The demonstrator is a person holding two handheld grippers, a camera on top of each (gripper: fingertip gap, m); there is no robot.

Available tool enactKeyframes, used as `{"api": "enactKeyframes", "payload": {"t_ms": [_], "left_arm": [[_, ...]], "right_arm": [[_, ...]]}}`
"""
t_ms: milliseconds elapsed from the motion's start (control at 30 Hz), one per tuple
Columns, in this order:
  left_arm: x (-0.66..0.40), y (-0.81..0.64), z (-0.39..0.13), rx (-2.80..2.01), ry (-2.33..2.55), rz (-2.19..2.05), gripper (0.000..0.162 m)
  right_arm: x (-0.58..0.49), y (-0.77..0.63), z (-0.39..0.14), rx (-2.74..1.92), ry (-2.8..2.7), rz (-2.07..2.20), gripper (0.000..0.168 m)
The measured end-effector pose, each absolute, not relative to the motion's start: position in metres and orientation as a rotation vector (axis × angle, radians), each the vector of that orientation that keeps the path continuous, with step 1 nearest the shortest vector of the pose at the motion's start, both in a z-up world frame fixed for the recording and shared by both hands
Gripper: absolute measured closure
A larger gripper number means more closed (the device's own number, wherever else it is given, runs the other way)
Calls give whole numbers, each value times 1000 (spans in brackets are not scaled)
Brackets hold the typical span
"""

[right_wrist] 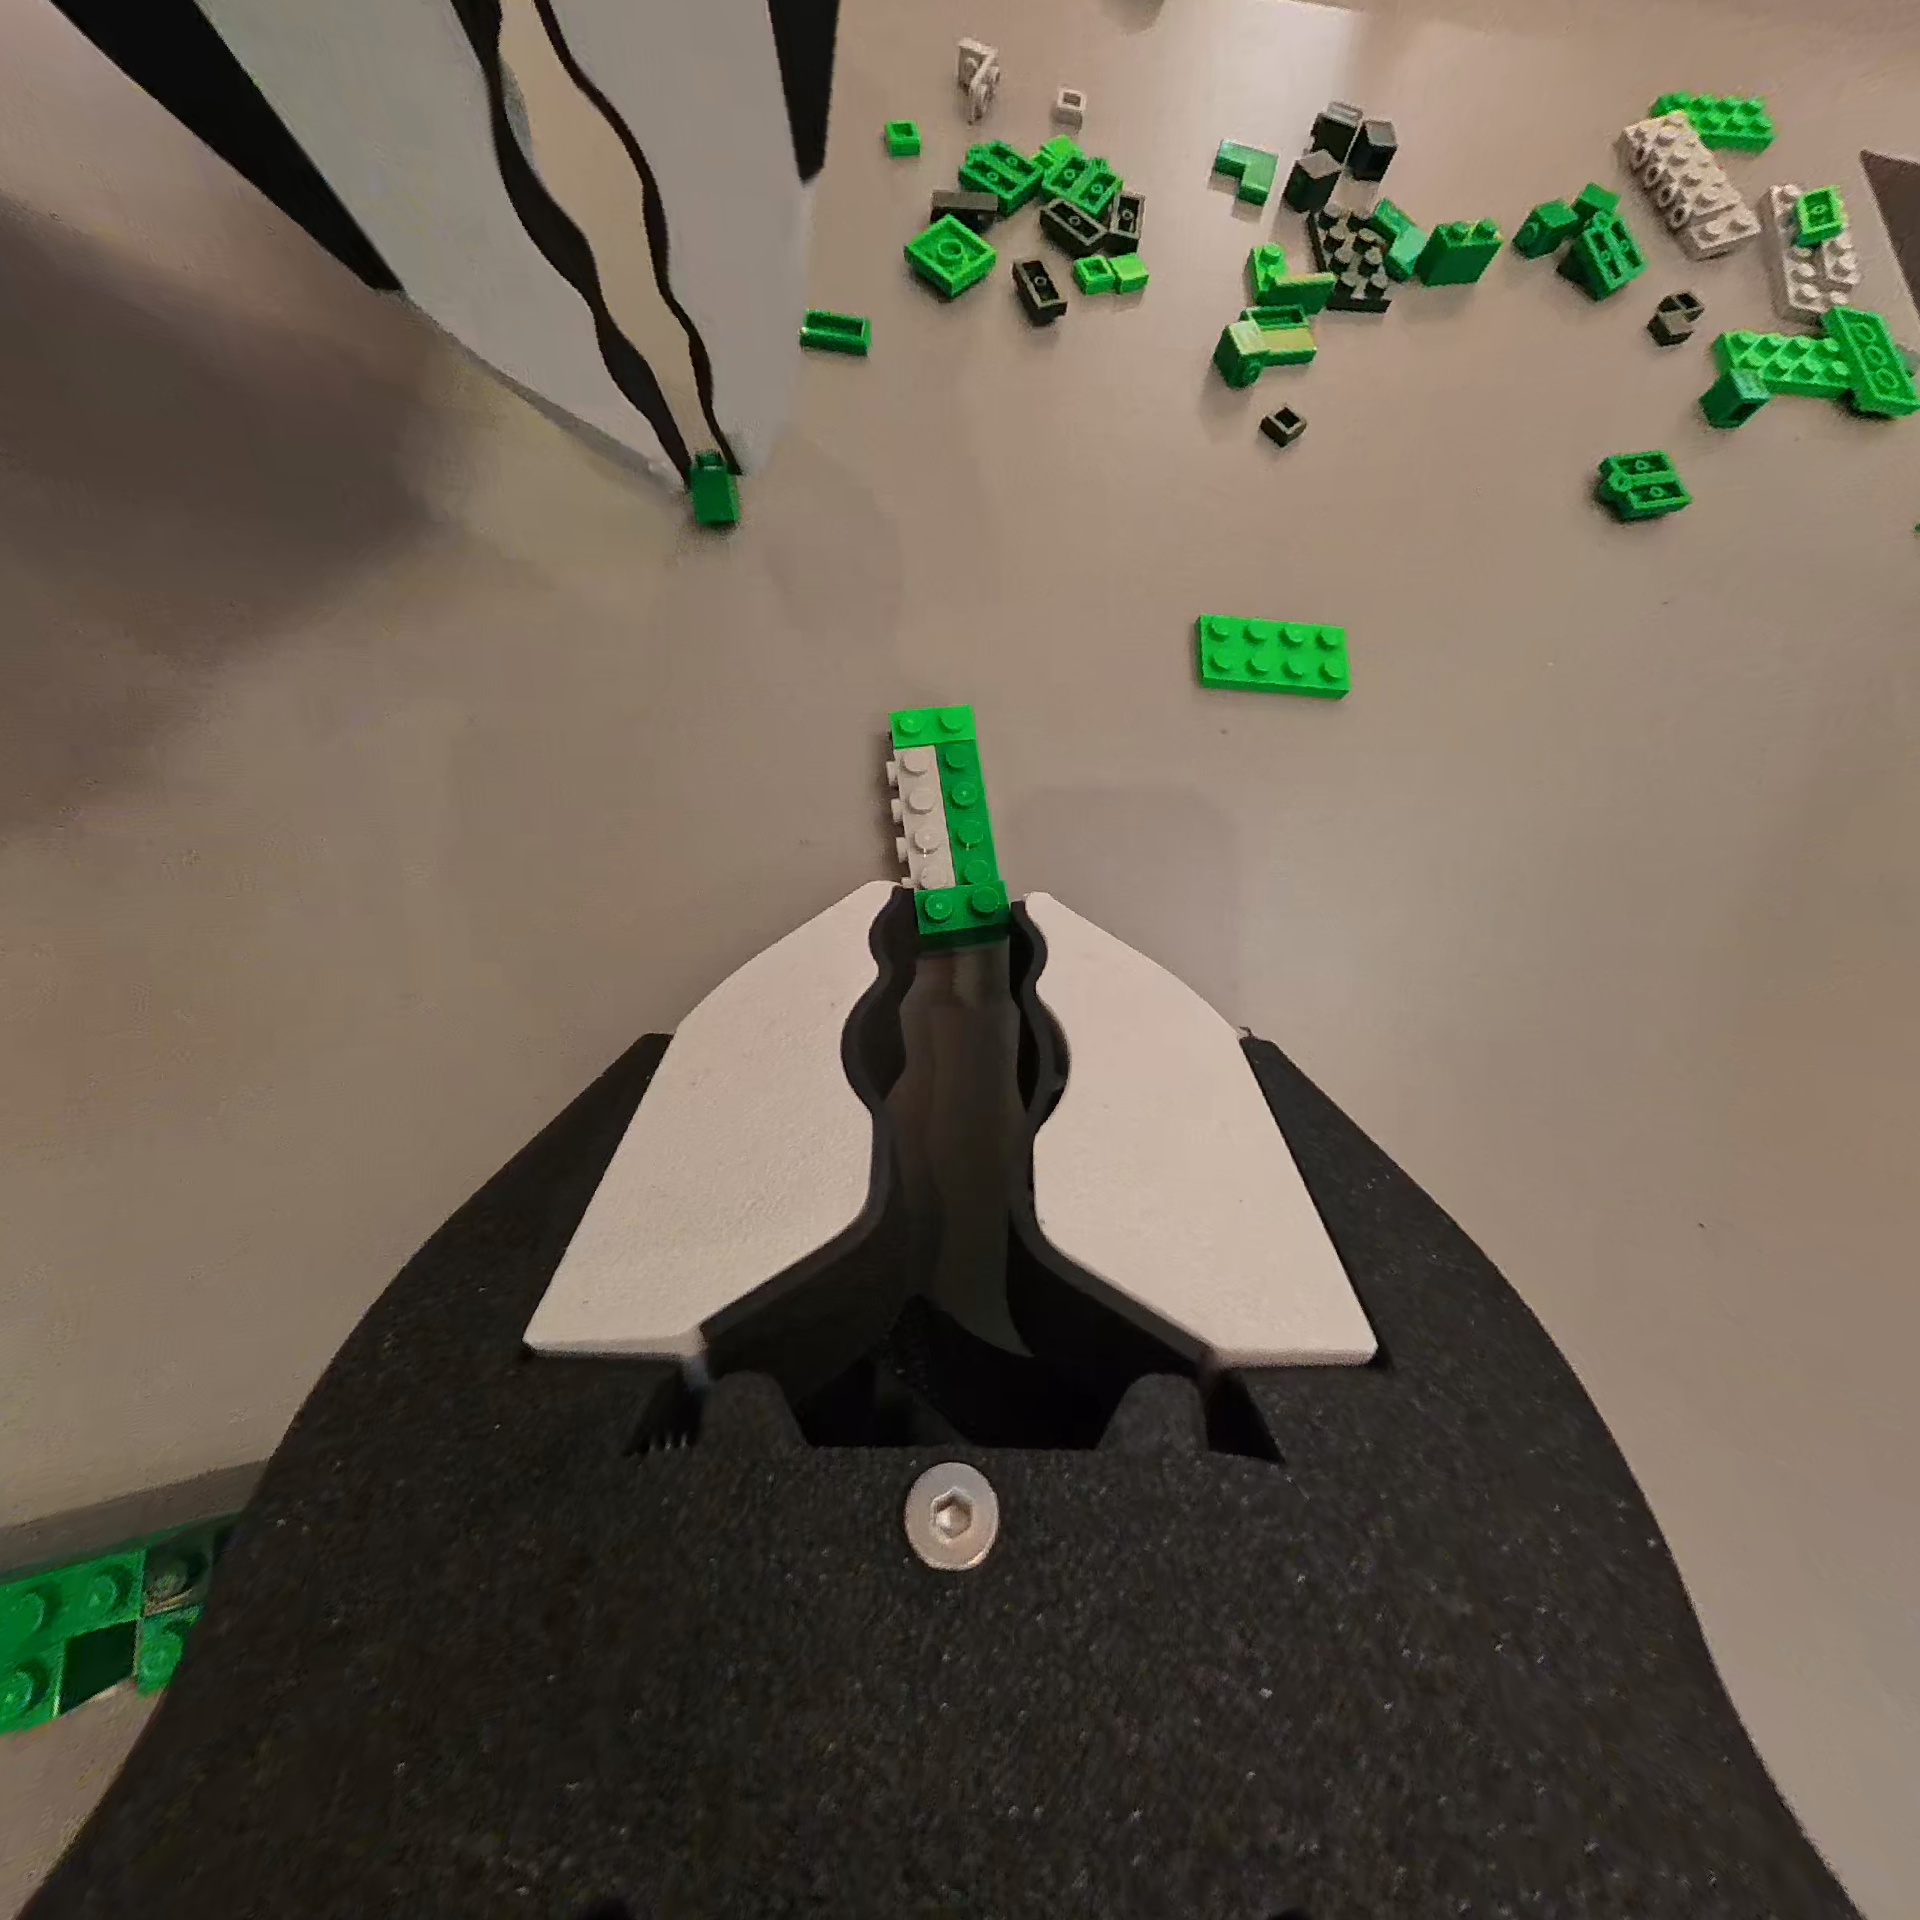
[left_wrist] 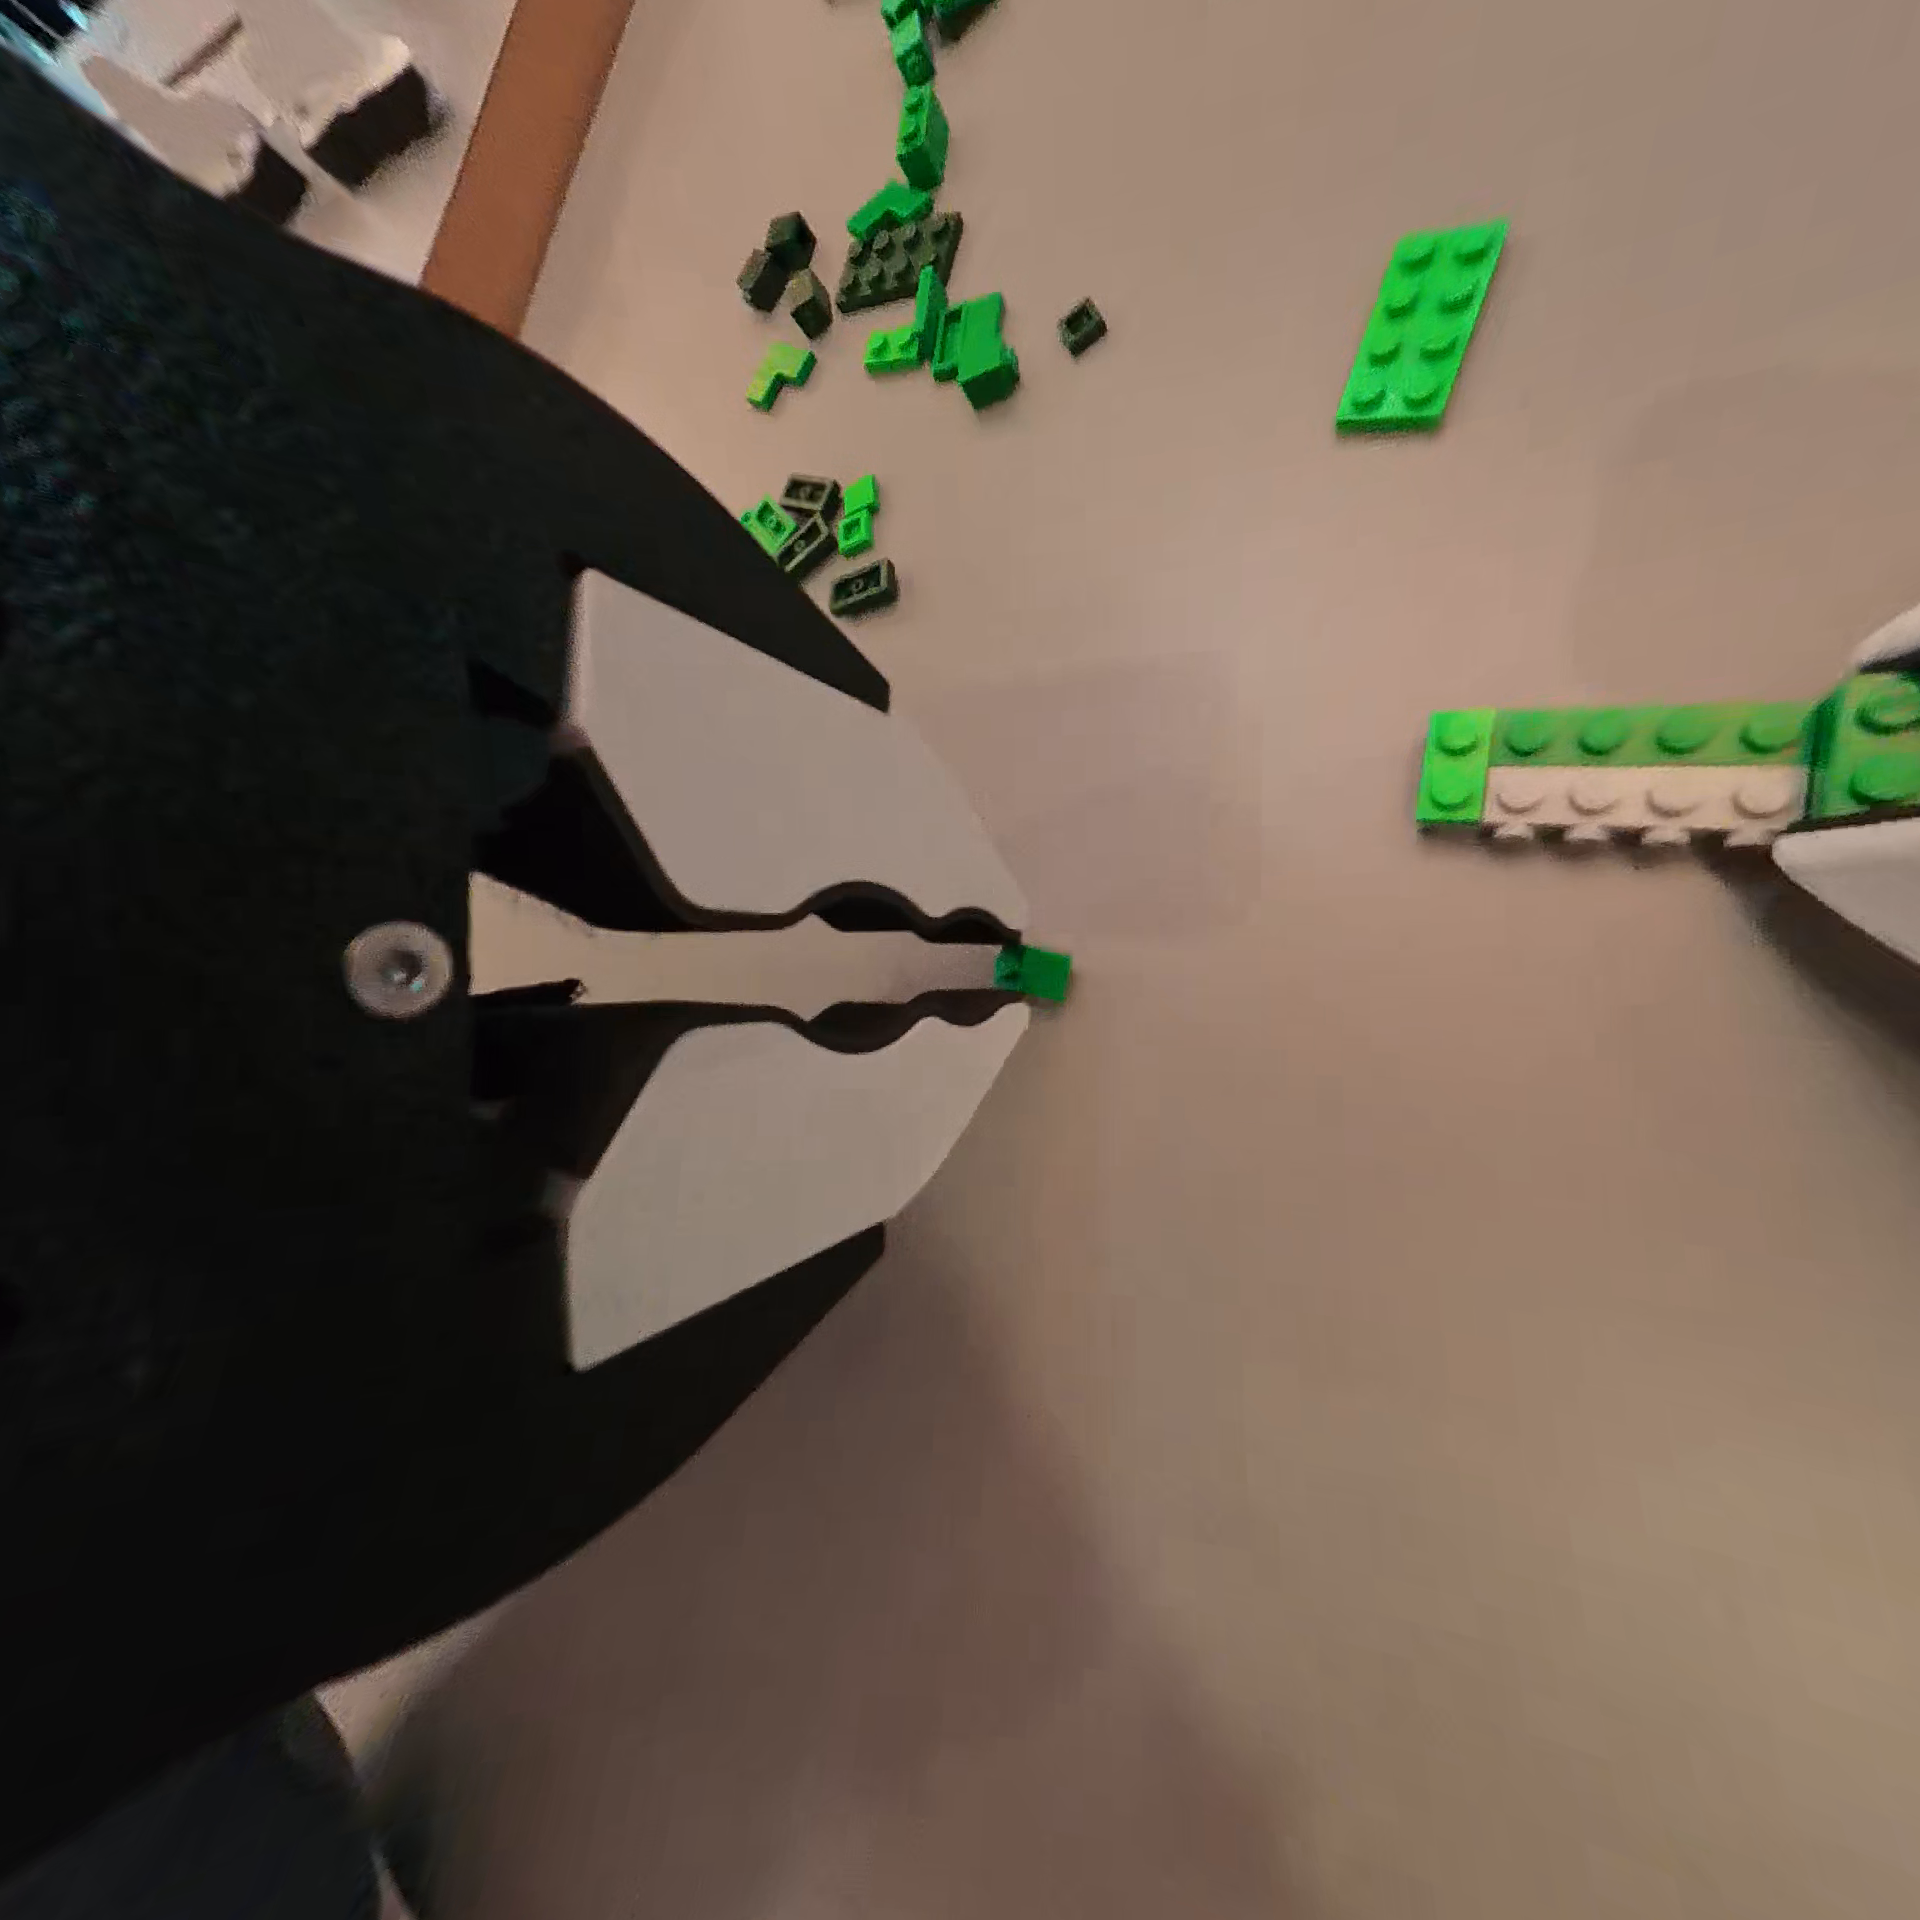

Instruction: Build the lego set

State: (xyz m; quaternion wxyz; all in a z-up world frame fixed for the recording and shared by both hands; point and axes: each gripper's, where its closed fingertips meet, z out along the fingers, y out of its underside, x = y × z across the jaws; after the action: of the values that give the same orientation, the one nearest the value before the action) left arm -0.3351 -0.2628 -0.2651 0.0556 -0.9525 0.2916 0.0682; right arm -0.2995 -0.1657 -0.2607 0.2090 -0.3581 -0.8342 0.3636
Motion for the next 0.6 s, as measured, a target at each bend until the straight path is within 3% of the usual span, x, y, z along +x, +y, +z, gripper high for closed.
{"api": "enactKeyframes", "payload": {"t_ms": [300, 600], "left_arm": [[-335, -252, -262, -2959, 1113, 328, 154], [-317, -202, -262, -2838, 1435, 548, 154]], "right_arm": [[-303, -142, -252, -1013, -2216, 975, 152], [-298, -41, -210, -1250, -1574, 812, 152]]}}
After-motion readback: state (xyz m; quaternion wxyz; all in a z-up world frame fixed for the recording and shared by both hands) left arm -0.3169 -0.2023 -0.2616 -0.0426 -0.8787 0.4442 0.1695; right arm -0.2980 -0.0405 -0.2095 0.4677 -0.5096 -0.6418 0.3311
